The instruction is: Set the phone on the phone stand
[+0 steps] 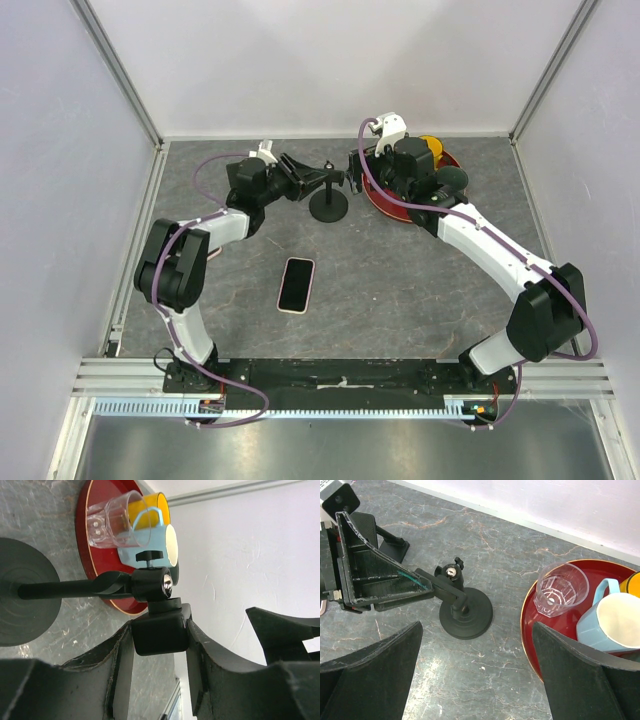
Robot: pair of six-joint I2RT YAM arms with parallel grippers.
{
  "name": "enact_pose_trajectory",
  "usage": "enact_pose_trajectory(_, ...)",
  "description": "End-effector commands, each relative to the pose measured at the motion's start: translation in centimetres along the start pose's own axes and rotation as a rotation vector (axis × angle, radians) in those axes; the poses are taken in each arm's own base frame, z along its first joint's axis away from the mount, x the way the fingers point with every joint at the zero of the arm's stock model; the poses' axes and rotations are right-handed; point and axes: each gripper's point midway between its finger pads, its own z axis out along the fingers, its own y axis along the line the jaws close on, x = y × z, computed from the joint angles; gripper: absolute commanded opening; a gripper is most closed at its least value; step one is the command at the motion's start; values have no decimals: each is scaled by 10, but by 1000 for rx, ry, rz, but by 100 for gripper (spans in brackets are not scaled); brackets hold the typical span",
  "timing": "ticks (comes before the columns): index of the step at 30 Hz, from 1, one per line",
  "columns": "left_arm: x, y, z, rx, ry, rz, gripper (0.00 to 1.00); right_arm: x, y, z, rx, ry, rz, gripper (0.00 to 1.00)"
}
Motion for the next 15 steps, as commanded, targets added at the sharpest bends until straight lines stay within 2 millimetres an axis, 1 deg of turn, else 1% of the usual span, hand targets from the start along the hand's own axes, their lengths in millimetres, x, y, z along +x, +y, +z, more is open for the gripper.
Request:
enact_pose_trajectory(1,11,-35,-8,37,70,32,2,-27,1,-8,1,-86,-3,98)
enact_pose_trajectory(2,13,-32,-8,25,79,35,2,-28,0,-9,2,-89,-4,98)
enact_pose_trajectory(3,15,-29,-9,9,91,30,4,-28,0,-9,3,-88,-6,98)
enact_pose_trajectory(4,17,-28,-10,9,98,30,15,-27,0,-9,3,-86,-7,98)
enact_pose_trajectory(6,21,-32,-12,23,123,34,30,-27,1,-8,0,-86,-6,98)
enact_pose_trajectory(7,21,-33,-12,29,128,38,46,-27,0,-8,1,-85,-8,98)
enact_pose_trajectory(9,22,-37,-15,29,137,66,62,-27,1,-9,-2,-85,-8,98)
enact_pose_trajectory(10,21,-42,-19,26,137,79,79,-28,1,-9,0,-86,-8,98)
enact_pose_trajectory(12,17,-45,-24,13,120,120,97,-28,0,-10,1,-88,-12,98)
enact_pose_trajectory(14,15,-48,-32,-14,112,143,99,-28,0,-11,1,-88,-14,98)
enact_pose_trajectory(15,13,-53,-36,-11,104,151,100,-28,0,-11,0,-89,-12,98)
